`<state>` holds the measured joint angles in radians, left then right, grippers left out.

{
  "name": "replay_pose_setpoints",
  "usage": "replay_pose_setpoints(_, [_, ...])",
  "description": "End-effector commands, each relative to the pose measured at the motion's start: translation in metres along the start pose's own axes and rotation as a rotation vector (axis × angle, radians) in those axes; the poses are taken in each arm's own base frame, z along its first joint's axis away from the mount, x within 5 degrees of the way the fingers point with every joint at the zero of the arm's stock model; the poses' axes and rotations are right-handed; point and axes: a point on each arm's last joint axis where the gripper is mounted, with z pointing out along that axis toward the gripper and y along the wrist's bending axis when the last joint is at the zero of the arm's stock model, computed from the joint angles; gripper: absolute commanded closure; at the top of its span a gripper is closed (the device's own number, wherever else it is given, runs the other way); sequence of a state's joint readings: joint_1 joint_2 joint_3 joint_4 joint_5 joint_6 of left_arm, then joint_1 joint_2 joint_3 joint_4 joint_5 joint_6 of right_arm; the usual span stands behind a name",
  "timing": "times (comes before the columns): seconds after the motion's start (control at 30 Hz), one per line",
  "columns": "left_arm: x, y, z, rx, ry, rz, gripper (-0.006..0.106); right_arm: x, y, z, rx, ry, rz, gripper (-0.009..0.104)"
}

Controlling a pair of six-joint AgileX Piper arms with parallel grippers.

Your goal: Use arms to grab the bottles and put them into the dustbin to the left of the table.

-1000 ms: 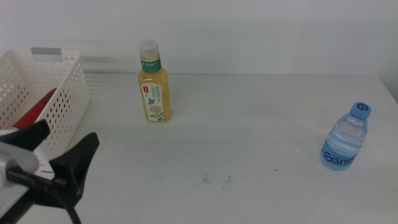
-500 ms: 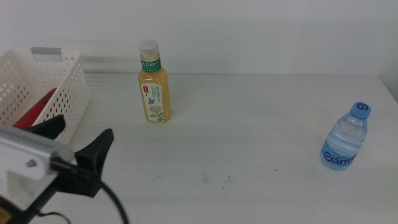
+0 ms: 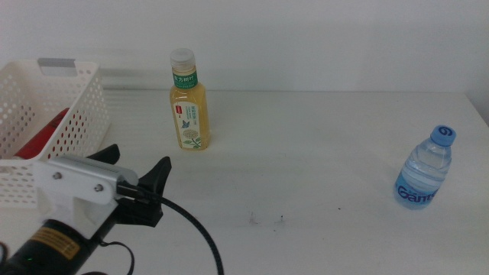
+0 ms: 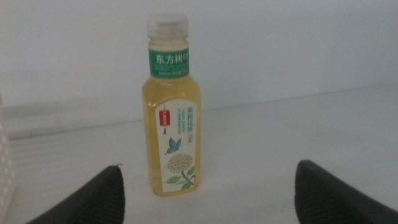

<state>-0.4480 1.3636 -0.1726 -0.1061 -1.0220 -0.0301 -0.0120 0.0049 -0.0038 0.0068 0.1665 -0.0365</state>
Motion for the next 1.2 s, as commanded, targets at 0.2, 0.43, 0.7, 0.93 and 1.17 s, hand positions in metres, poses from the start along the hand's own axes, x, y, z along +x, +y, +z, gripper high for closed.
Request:
replay_pose_setpoints(0.2, [0.015,-0.005,0.039,0.022,0.000,-0.020,0.007,0.000,-0.001,0.000,0.010,-0.010,-0.012,0.020])
replay_pose_setpoints(0.43, [0.018,-0.007,0.075,0.004,-0.007,-0.026,0.007,0.000,-0.001,0.000,0.010,-0.010,-0.012,0.020])
replay_pose_setpoints(0.7, [0.026,-0.002,0.104,-0.041,0.001,-0.042,0.007,0.000,-0.001,0.000,0.010,-0.010,-0.012,0.020])
replay_pose_setpoints(0.93, [0.029,0.008,0.121,-0.053,0.001,-0.032,0.007,0.000,-0.001,0.000,0.010,-0.010,-0.012,0.020])
replay_pose_setpoints(1.17, [0.035,0.013,0.138,-0.056,0.013,-0.026,0.007,0.000,-0.001,0.000,0.010,-0.010,-0.012,0.020])
